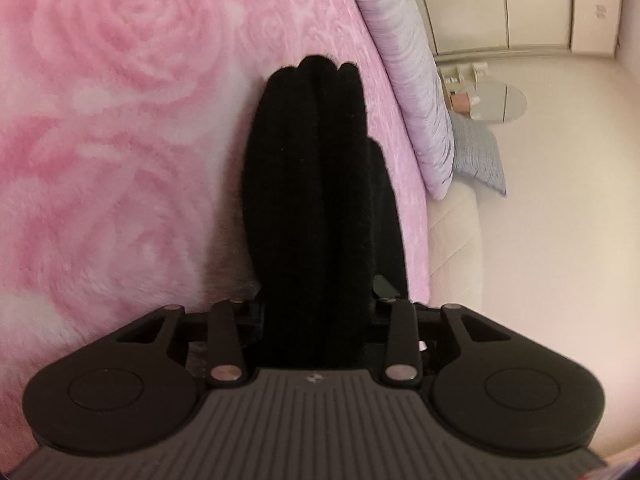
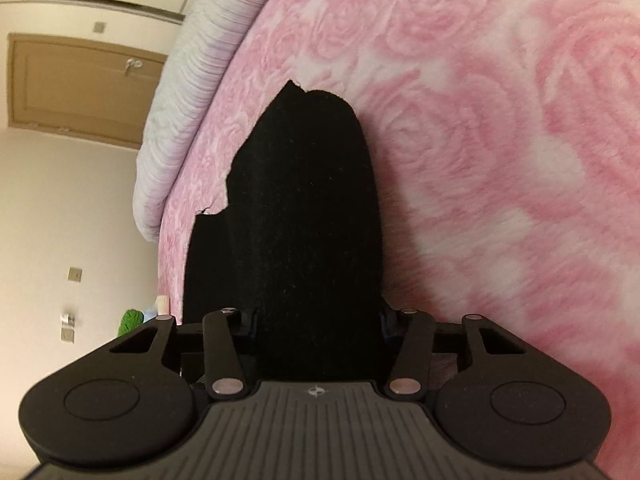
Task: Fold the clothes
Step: 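Lift the folded garment with both grippers and carry it to the towel stack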
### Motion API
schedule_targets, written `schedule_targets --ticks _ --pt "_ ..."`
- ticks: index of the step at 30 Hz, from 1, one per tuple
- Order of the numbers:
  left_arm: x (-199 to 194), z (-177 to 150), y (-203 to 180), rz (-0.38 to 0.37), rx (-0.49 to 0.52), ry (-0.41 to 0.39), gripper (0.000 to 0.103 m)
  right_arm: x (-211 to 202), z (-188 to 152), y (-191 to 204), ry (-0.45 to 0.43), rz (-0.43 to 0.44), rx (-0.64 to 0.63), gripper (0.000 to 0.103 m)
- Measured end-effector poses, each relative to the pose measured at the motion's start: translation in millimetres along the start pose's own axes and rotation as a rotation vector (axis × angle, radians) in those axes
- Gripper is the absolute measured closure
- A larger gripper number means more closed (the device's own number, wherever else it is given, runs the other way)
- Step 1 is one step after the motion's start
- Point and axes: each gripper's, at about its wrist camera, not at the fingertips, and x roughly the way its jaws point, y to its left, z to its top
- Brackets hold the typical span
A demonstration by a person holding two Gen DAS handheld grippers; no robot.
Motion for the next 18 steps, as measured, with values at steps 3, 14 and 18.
schedule_targets --ticks 3,14,18 --pt "-21.9 6.0 -22.0 0.014 -0.027 -0.009 0.071 -7.8 -0.6 23.7 0.028 0.003 0.039 0.057" --pt "-184.2 3.6 -111.1 0.098 -0.146 -0.174 0.071 -17.5 -33.7 179.3 0.2 0.058 0.055 0.057" --pt "-269.5 1.6 -114.4 0.095 -0.172 -0.292 0.071 12.1 -62.2 245.8 0.284 0.093 0.002 0.057"
